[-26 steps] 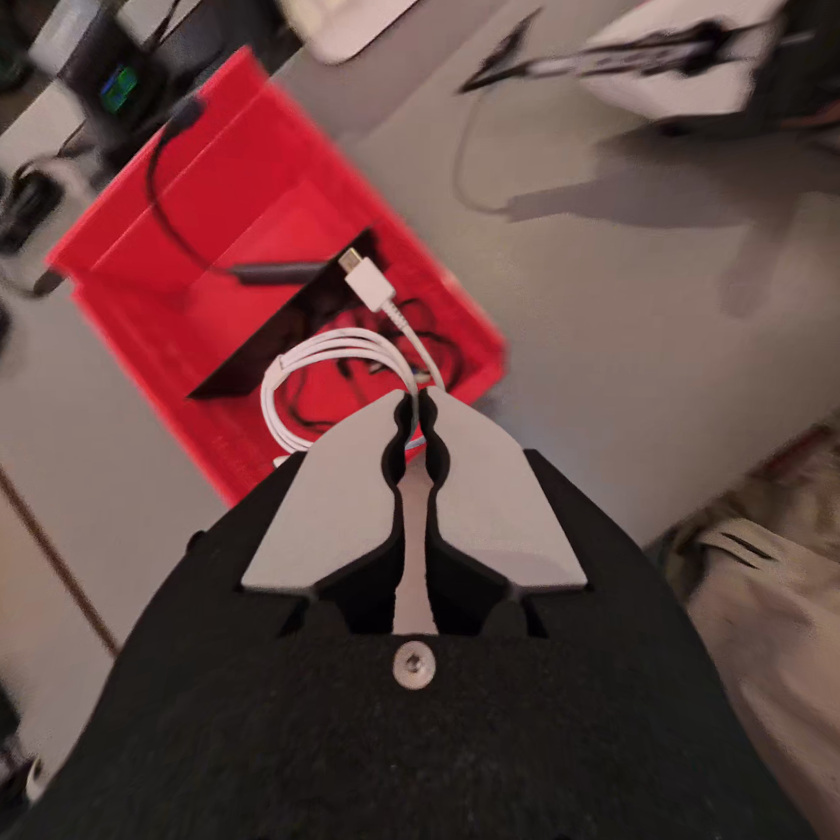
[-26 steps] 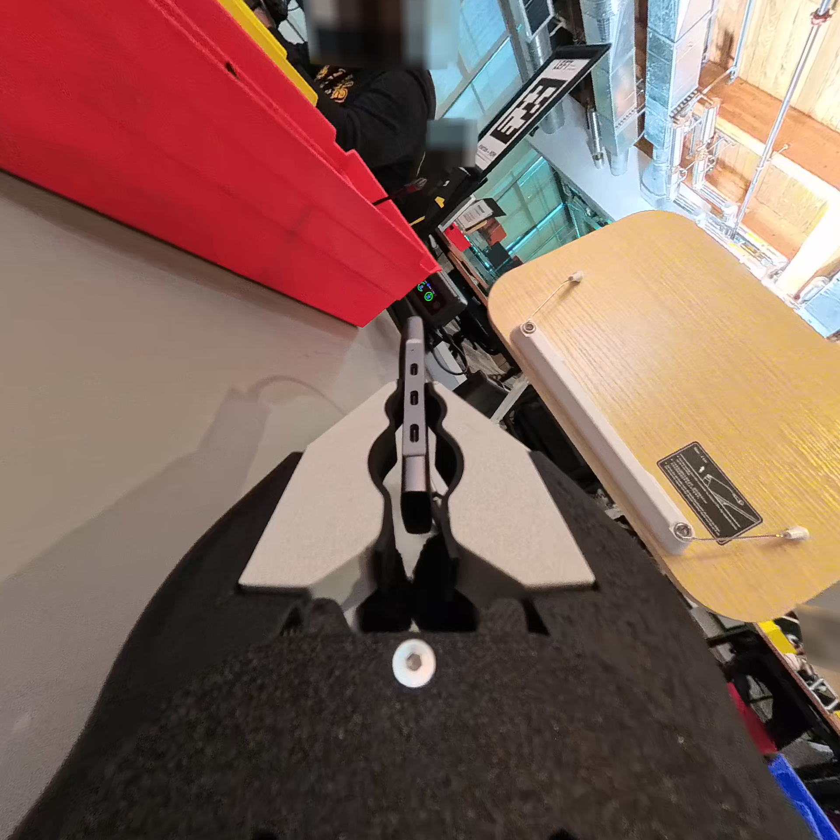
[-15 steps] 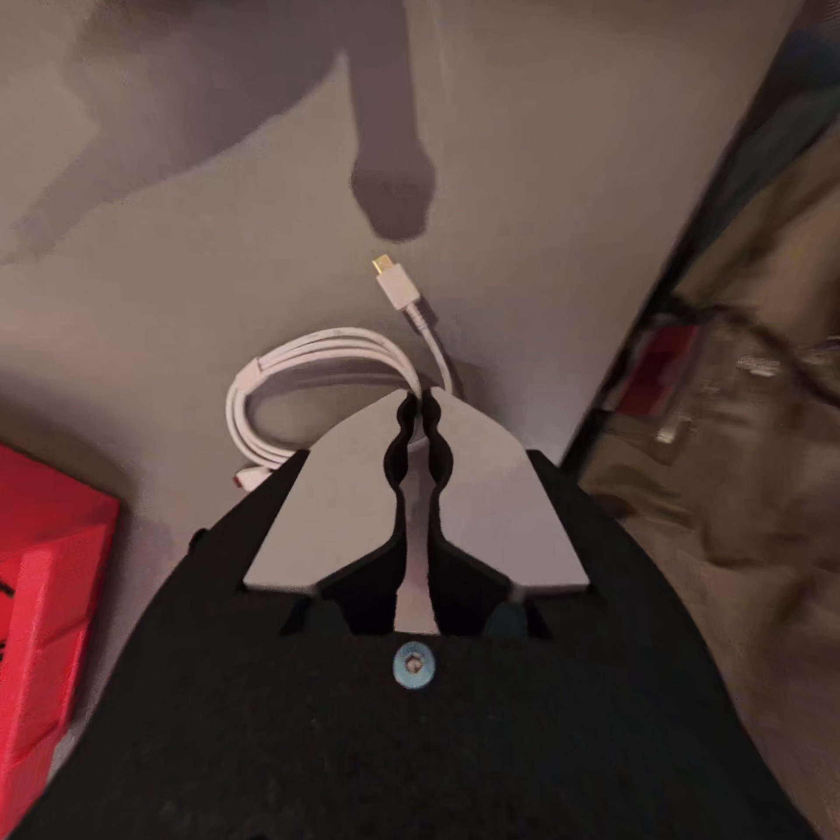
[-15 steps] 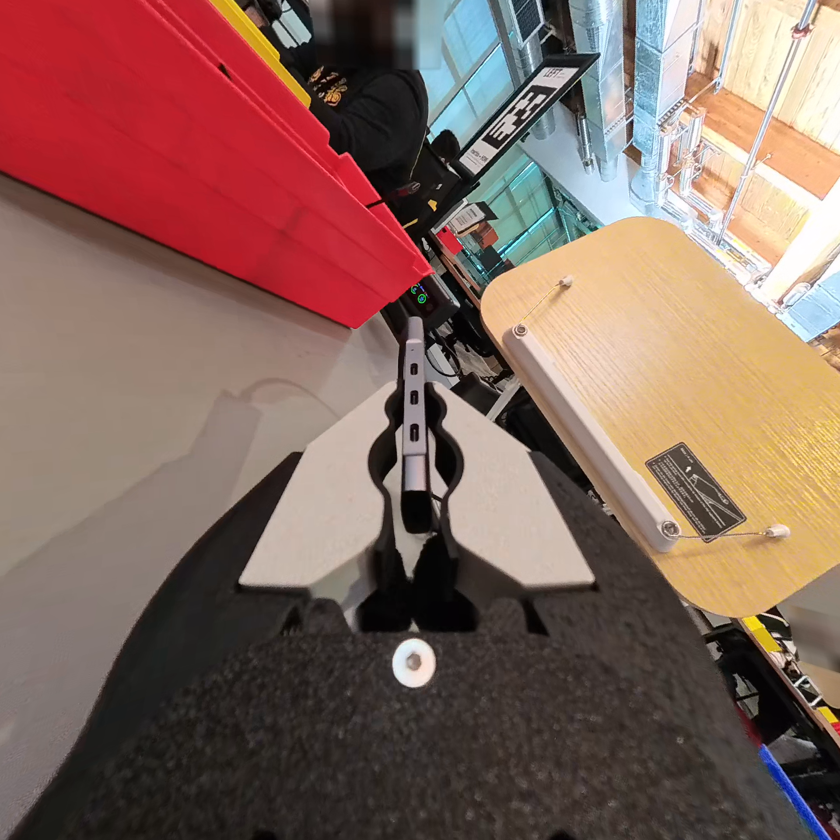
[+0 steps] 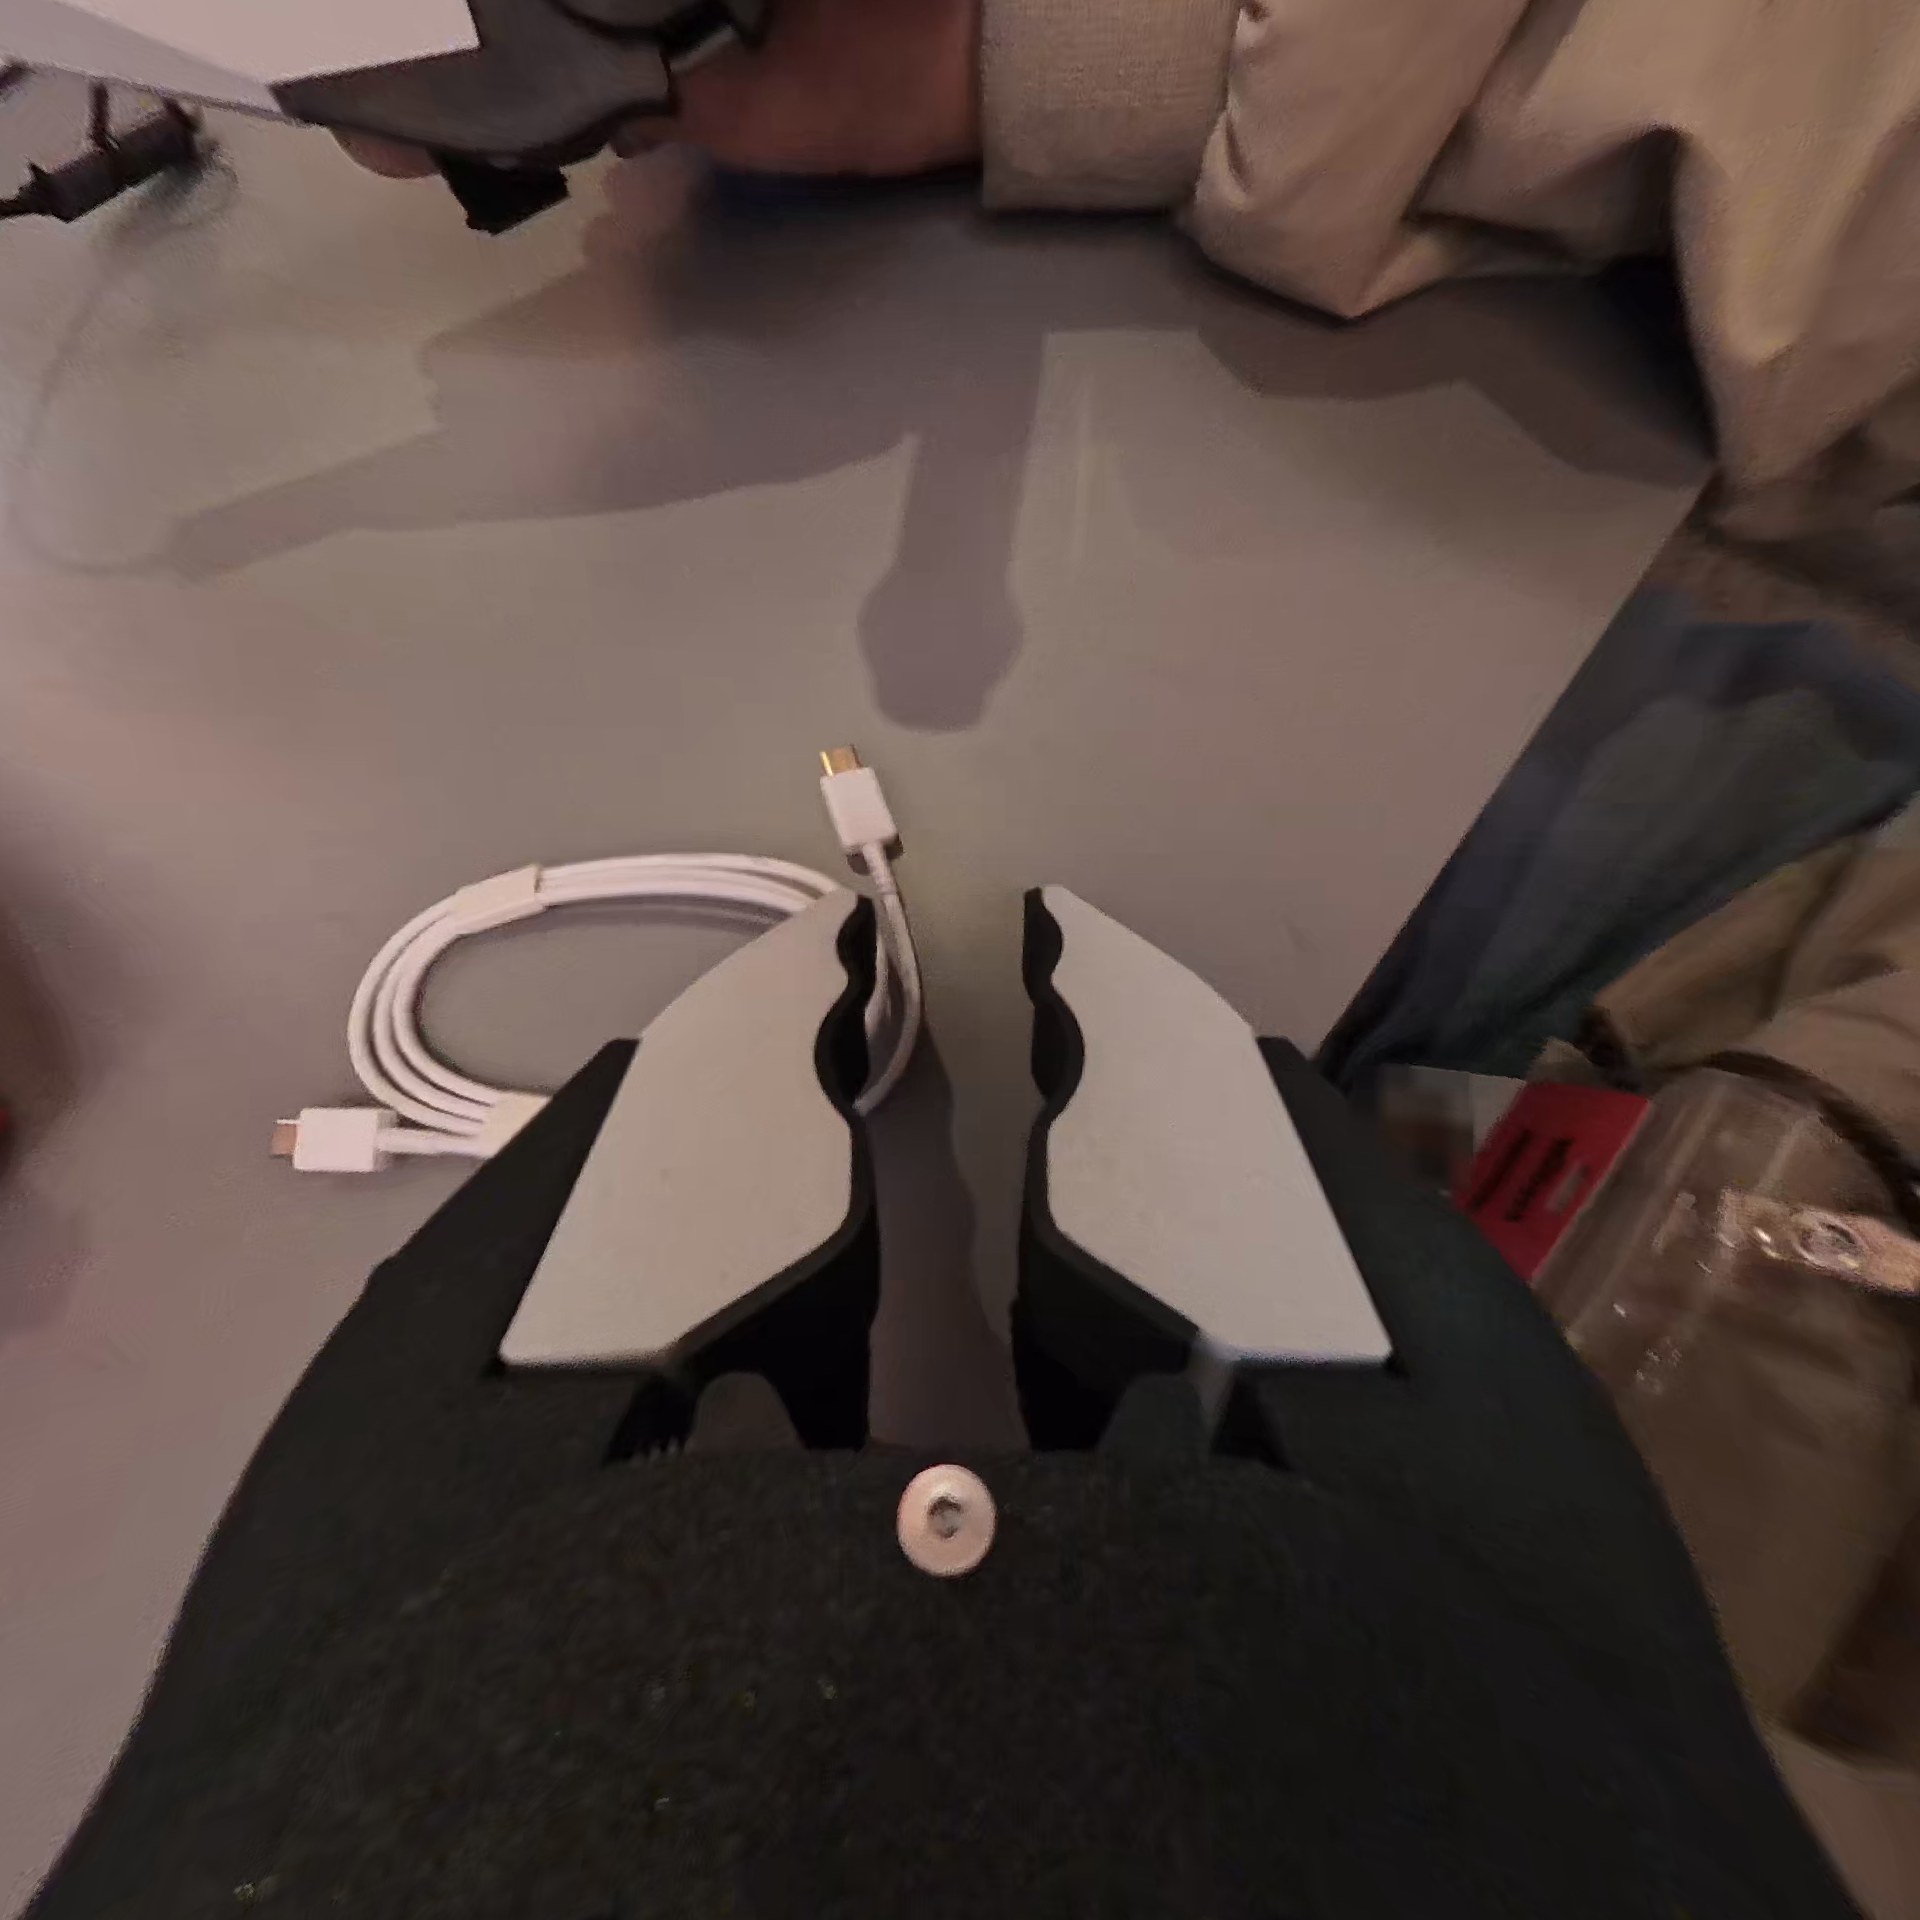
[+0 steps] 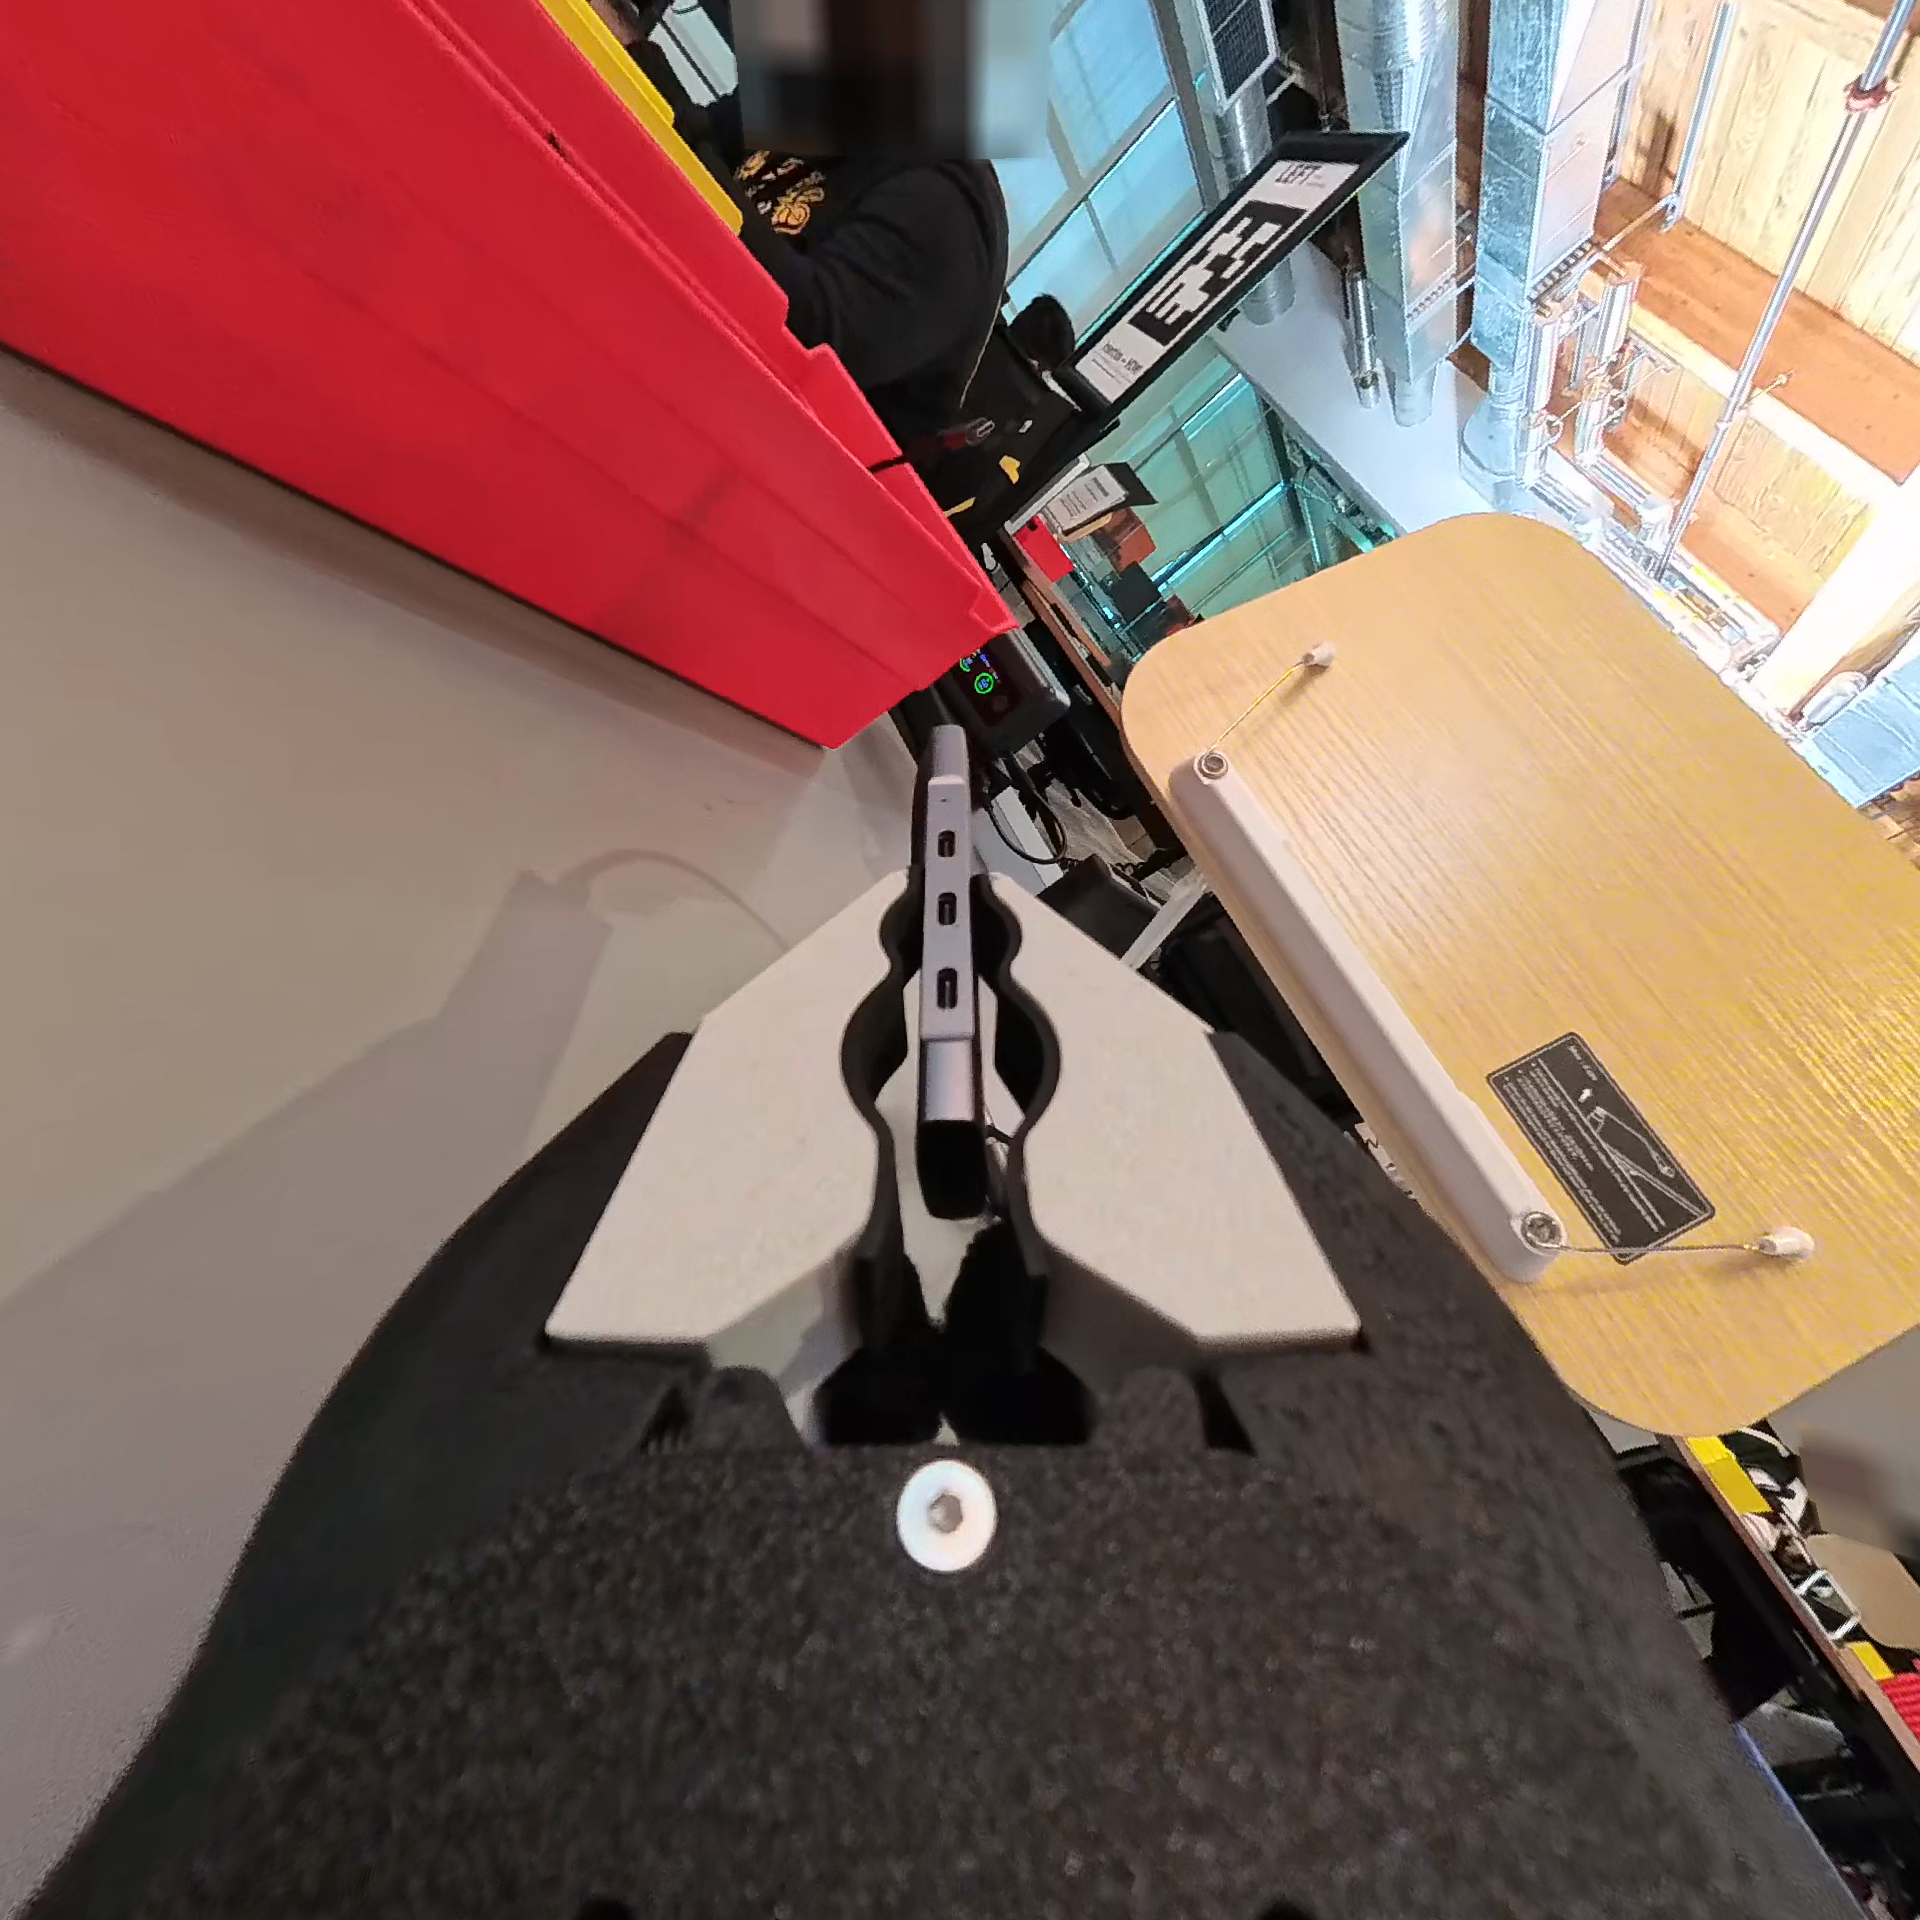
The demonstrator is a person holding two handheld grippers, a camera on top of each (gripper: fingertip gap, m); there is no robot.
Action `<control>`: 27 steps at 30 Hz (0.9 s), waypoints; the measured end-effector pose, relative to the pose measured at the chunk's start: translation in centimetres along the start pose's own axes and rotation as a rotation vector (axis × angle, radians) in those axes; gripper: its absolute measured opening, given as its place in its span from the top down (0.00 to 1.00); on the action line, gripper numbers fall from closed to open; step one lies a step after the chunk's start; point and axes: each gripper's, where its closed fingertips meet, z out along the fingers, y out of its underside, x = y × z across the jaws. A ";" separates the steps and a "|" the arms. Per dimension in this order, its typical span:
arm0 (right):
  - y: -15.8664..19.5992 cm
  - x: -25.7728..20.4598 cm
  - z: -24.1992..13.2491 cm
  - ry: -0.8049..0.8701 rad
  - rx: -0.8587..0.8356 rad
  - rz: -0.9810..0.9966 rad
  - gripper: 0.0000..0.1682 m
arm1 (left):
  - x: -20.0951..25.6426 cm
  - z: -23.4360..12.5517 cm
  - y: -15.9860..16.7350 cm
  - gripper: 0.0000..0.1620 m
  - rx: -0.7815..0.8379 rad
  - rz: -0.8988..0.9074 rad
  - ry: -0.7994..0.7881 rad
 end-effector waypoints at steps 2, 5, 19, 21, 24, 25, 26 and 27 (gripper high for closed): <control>0.0 0.0 0.1 -0.001 0.000 0.001 0.95 | -0.1 0.6 -0.4 0.84 -0.005 0.029 -0.035; 0.0 0.0 0.2 -0.002 -0.001 0.007 0.95 | -1.1 1.3 -0.8 0.84 -0.020 0.026 -0.083; 0.2 -0.2 0.4 -0.011 -0.004 0.014 0.95 | -1.7 3.0 0.6 0.94 -0.116 0.011 -0.087; 0.2 -0.2 0.4 -0.014 -0.005 0.011 0.95 | -1.5 3.1 0.6 0.95 -0.125 0.031 -0.068; 0.2 -0.3 0.5 -0.011 -0.004 -0.002 0.95 | -1.6 3.2 0.6 0.97 -0.136 0.068 -0.059; 0.1 -0.3 0.5 -0.009 -0.003 -0.010 0.95 | -1.6 3.2 0.6 0.98 -0.140 0.089 -0.050; 0.0 -0.3 0.4 -0.005 0.001 -0.018 0.95 | -1.6 3.2 0.7 0.98 -0.149 0.104 -0.034; -0.1 -0.3 0.4 -0.002 0.009 -0.026 0.95 | -1.8 3.0 0.6 0.98 -0.155 0.099 -0.014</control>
